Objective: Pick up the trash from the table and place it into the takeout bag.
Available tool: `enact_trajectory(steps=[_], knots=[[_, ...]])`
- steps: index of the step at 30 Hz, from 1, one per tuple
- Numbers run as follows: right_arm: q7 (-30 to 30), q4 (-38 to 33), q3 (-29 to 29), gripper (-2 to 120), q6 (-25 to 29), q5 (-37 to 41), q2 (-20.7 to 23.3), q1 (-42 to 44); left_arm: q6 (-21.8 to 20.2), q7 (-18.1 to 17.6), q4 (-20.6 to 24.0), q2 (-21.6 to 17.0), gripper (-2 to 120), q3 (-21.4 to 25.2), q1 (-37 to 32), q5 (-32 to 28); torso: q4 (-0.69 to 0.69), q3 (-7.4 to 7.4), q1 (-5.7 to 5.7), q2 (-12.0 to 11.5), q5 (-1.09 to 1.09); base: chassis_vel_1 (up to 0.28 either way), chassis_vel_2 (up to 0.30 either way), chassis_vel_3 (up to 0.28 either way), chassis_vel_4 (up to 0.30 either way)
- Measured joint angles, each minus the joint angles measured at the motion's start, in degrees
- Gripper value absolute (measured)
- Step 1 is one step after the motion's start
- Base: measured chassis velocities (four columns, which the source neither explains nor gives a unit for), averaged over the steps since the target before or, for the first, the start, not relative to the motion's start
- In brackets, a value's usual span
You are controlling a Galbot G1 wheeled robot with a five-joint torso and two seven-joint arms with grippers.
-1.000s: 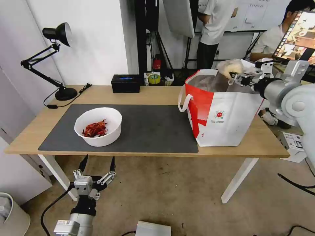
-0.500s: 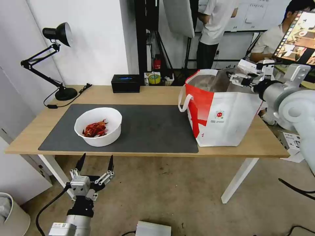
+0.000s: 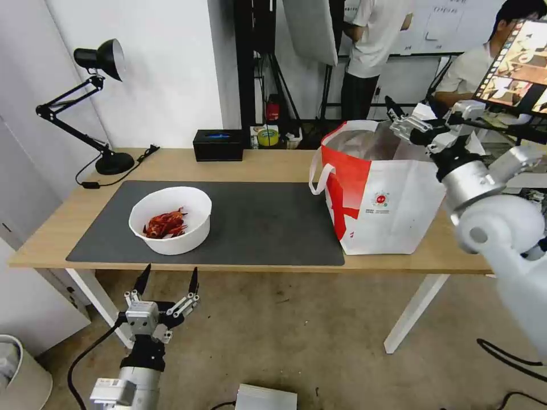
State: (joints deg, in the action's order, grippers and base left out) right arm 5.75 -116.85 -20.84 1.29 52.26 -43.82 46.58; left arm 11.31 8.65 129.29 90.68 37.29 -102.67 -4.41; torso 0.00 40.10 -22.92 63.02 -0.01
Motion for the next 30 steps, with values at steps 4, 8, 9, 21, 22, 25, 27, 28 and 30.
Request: enact_trajectory(steps=[4,8,9,21,22,25,27,28,30], knots=[[0.0,-3.9,-0.9,100,2.3,-6.1,-2.1,5.3,-1.2,-1.8,0.0,-1.2,100,0.3,0.3,-1.0,0.0,0.0,0.0,0.0,-0.01,0.0,0.0,0.0,0.0],[0.0,-5.5,-1.2,100,3.1,-9.9,-4.2,9.4,-2.3,-2.5,0.4,-2.3,100,0.5,0.7,-1.8,-0.01,0.0,0.0,0.0,0.01,0.0,0.0,0.0,0.0],[0.0,-6.1,-1.6,100,3.5,-11.9,-6.0,12.3,-2.8,-2.7,0.5,-2.9,100,0.6,1.1,-2.3,0.01,-0.01,0.0,0.0,-0.02,0.0,0.0,0.0,0.0],[-0.1,-4.3,-4.3,100,7.7,-26.1,-18.5,28.9,-4.5,-3.8,-0.9,-5.5,100,-0.4,2.7,-3.4,0.0,0.0,0.0,0.0,0.0,0.0,0.0,0.0,0.0],[-0.2,-4.0,-4.5,100,8.1,-27.3,-19.7,30.1,-4.5,-3.8,-1.3,-5.9,100,-0.5,3.0,-3.6,0.0,0.0,0.0,0.0,0.0,0.0,0.0,0.0,0.0],[-0.4,-3.1,-4.7,100,9.1,-29.5,-21.3,31.9,-4.6,-3.8,-2.0,-6.7,100,-0.6,3.5,-4.1,0.0,0.0,0.01,0.0,0.0,0.0,0.0,0.0,0.0],[-0.6,-2.4,-4.7,100,9.7,-30.9,-22.3,33.0,-4.7,-3.8,-2.4,-7.2,100,-0.6,3.8,-4.6,0.0,0.0,0.0,0.0,0.0,0.0,0.0,0.0,0.0],[-0.8,-2.1,-4.7,100,10.0,-31.5,-22.8,33.7,-4.9,-3.8,-2.6,-7.6,100,-0.6,4.0,-5.0,0.0,0.0,0.0,0.0,0.0,0.0,0.0,0.0,0.0],[-0.8,-1.5,-4.4,100,10.3,-33.2,-23.9,35.2,-5.4,-3.9,-3.1,-8.7,100,-0.7,4.4,-6.0,-0.01,0.0,0.0,0.0,0.0,0.0,0.0,0.0,0.0]])
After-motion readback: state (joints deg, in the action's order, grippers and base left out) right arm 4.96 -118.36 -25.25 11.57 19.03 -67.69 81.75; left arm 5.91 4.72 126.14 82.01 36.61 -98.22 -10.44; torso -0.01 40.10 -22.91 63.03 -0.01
